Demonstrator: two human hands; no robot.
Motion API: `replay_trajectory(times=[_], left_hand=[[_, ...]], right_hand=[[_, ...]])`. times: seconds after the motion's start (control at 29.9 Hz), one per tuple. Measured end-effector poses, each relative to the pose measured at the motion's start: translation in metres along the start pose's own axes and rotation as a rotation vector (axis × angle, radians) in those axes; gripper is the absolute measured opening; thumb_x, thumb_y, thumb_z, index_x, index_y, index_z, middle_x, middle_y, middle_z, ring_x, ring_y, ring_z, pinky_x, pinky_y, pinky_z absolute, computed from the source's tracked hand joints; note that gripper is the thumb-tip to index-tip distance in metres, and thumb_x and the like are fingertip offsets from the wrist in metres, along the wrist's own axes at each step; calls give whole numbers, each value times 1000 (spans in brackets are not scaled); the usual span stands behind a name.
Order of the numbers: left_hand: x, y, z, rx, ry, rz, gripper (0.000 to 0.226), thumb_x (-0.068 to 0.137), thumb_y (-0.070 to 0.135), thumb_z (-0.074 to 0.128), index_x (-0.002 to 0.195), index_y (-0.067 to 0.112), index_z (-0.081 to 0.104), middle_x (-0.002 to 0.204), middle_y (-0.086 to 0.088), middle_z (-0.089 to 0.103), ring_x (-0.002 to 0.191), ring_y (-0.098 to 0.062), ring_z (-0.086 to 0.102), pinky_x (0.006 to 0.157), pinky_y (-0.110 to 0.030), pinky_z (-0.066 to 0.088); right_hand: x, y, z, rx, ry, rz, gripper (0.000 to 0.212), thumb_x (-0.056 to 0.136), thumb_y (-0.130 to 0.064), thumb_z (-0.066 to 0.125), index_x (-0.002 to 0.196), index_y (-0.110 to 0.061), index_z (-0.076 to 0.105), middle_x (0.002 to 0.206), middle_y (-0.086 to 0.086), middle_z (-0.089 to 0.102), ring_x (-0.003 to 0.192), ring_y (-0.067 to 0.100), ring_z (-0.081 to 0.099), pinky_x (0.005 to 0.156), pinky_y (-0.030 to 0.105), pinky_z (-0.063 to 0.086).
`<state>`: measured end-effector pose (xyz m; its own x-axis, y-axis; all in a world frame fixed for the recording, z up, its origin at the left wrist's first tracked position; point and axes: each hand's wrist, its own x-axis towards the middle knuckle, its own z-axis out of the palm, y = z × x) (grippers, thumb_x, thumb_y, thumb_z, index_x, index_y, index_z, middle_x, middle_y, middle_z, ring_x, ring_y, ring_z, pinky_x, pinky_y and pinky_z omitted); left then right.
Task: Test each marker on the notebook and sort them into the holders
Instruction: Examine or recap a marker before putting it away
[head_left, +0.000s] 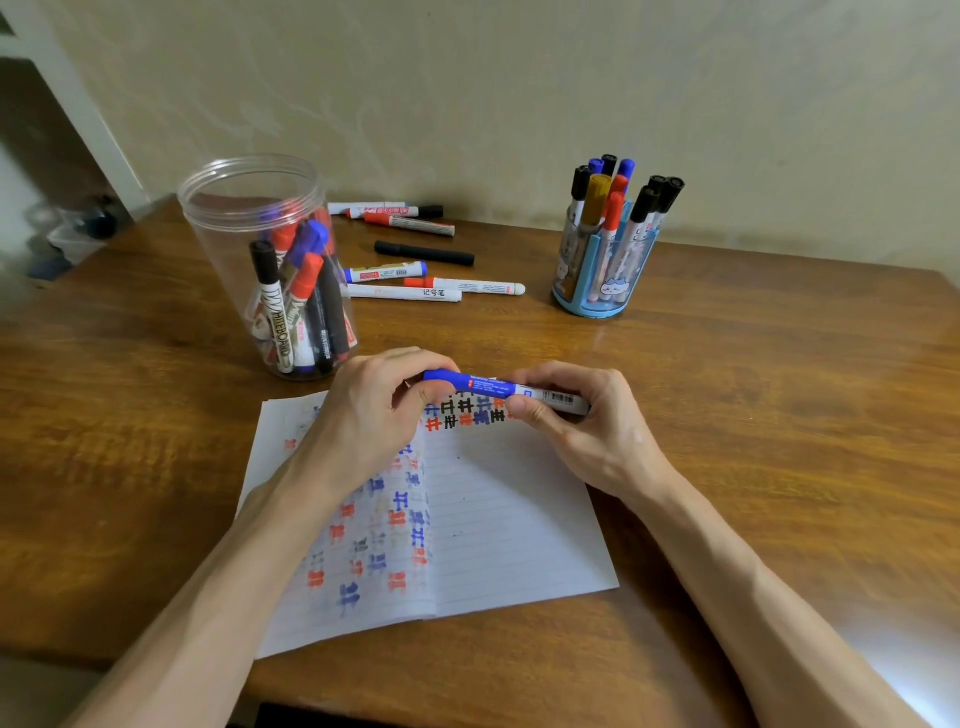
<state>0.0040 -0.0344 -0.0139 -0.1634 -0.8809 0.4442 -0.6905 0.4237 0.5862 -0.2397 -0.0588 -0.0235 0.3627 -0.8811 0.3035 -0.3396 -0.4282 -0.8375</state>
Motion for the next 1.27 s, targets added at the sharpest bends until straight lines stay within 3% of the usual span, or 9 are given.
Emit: replay_trajectory(times=[0.17,0.37,0.54,0.67,0.8,0.9,1.0,1.27], left_hand=[[-1,0,-1,-8,-5,-24,18,98,19,66,114,20,73,100,21,65,105,4,61,81,-19,56],[6,16,-17,-95,-43,-40,24,94,39,57,112,27,68,105,20,68,103,-3,65,80,-24,56],[-4,25,-30,-308,-3,-112,19,96,21,67,114,15,70,109,7,73,108,-10,69,86,-20,57],[-18,36,-50,-489,111,-172,21,97,21,66,112,8,70,109,-1,75,110,-17,70,93,-26,56],[-34,44,-80,-581,194,-189,24,96,20,64,114,4,68,106,-10,74,106,-25,71,95,-29,55],[-59,43,-107,-542,251,-191,20,98,23,64,114,12,69,104,-6,73,106,-27,69,99,-37,53],[-98,38,-138,-477,334,-194,15,100,28,64,110,18,70,100,-4,71,100,-27,69,96,-37,53],[-235,28,-193,-359,433,-420,14,99,15,63,109,8,70,96,-9,71,94,-25,70,89,-30,54]], right_hand=[[0,-1,0,12,-27,4,26,97,-29,74,118,-14,77,108,-5,78,98,4,74,75,18,59],[3,-6,-5,89,-32,17,30,96,-28,74,123,-13,76,112,-1,78,103,6,75,78,23,62],[5,-16,-1,20,-52,-65,29,95,-29,77,123,-20,78,110,-6,78,101,17,73,74,28,60],[11,-41,14,-17,-157,-96,32,95,-35,76,125,-23,77,114,-11,78,102,12,72,79,32,62],[17,-69,34,-9,-297,-162,34,97,-29,76,129,-19,75,118,-6,78,99,9,73,83,31,62],[19,-85,57,7,-349,-210,27,99,-29,74,124,-19,77,121,-6,77,99,6,72,82,28,62],[22,-99,82,23,-406,-228,24,99,-29,72,121,-19,78,117,-6,77,98,6,72,83,27,62],[19,-146,172,68,-595,-409,20,97,-24,76,117,-20,79,107,-11,78,92,8,73,83,29,60]])
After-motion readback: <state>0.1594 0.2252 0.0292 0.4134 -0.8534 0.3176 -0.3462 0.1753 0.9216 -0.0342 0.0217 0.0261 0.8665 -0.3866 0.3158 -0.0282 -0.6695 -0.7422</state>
